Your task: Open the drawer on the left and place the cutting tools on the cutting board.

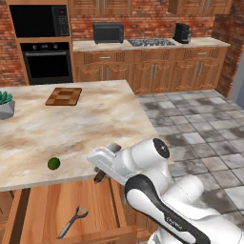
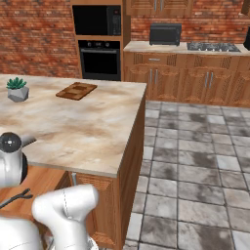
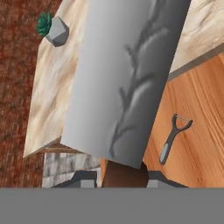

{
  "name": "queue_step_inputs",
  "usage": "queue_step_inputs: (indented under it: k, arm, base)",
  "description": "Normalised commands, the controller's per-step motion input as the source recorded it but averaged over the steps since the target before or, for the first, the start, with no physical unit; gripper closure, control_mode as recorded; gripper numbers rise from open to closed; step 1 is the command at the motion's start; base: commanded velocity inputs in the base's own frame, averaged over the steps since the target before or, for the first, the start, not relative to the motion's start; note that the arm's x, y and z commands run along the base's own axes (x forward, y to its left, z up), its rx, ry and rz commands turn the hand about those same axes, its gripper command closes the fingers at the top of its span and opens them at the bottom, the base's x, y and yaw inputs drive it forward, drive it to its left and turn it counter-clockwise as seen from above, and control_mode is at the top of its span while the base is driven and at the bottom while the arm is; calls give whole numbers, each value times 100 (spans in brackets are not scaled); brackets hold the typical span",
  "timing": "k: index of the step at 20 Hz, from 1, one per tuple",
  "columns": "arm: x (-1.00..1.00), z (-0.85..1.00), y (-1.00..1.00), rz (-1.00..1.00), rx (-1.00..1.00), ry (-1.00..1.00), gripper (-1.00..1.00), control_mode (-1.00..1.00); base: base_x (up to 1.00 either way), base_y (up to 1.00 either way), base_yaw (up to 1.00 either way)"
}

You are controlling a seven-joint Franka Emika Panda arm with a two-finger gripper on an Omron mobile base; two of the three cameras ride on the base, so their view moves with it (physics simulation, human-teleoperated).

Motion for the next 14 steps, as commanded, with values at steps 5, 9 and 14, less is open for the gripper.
queue_step_inputs:
  k: [5,9,14]
  arm:
    - [0,99,-91,-18,2,5,100,-100]
    - [0,100,-56,-37,0,8,100,-100]
    - [0,80,-85,-32,0,5,100,-100]
  base:
    - [0,0,0]
    - [0,0,0]
    - [0,0,0]
